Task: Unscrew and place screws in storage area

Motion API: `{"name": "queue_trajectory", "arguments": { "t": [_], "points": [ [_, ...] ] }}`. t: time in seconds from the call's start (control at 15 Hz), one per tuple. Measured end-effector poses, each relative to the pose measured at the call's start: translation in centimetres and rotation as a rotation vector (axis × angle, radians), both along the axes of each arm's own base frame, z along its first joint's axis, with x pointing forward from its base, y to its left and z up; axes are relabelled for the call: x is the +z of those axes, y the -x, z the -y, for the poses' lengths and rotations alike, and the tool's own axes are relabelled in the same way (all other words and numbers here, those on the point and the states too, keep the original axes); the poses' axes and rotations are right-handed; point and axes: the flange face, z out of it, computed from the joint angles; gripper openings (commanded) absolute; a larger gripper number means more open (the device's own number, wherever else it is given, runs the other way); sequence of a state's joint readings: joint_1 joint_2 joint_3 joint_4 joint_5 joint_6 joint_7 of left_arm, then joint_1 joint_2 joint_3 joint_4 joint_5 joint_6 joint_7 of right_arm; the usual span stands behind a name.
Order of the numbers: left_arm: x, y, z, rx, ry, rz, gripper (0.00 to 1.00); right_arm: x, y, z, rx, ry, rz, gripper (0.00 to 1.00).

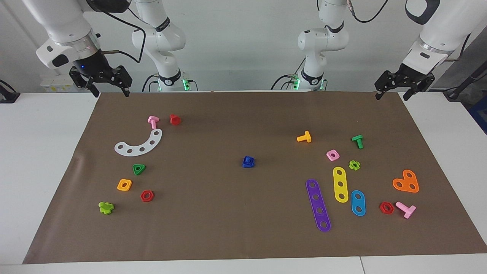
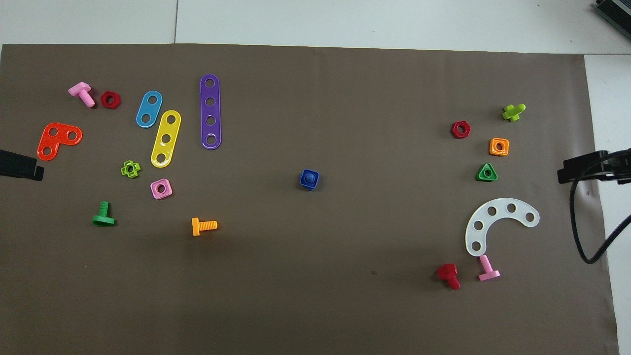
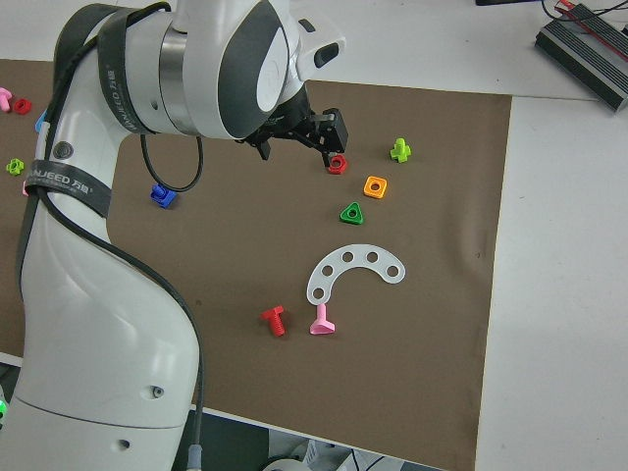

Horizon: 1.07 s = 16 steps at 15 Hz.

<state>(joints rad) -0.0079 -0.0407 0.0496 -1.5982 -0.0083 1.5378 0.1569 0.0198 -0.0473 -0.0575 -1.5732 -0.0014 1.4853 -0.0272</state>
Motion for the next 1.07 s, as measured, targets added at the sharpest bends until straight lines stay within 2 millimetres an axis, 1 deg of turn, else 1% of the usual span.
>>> {"name": "queue_trajectory", "arguments": {
  "t": [0.47,0.6,0.67,0.73,0.8,1.07],
  "points": [
    [-0.2,0.0,0.2,-0.004,0.001,-0.002,1.0,-0.1,0.0,0.1,0.002,0.02,-0.004,1.0],
    [-0.1,-0.2,0.6,-0.009,0.001,0.016,1.0,-0.2,0.0,0.1,0.003,0.019,-0.004,1.0],
    [-0.2,-0.4,1.1,-0.015,0.003,0.031,1.0,-0.2,0.0,0.1,0.003,0.019,-0.004,1.0],
    [-0.5,-0.6,2.1,-0.019,0.004,0.045,1.0,-0.2,0.0,0.1,0.003,0.019,-0.004,1.0],
    [-1.0,-0.8,3.5,-0.018,0.006,0.058,1.0,-0.2,0.0,0.1,0.003,0.019,-0.004,1.0],
    [-3.3,-0.6,11.5,-0.044,0.016,0.09,1.0,-0.2,0.0,0.1,0.003,0.019,-0.004,1.0]
  ]
}}
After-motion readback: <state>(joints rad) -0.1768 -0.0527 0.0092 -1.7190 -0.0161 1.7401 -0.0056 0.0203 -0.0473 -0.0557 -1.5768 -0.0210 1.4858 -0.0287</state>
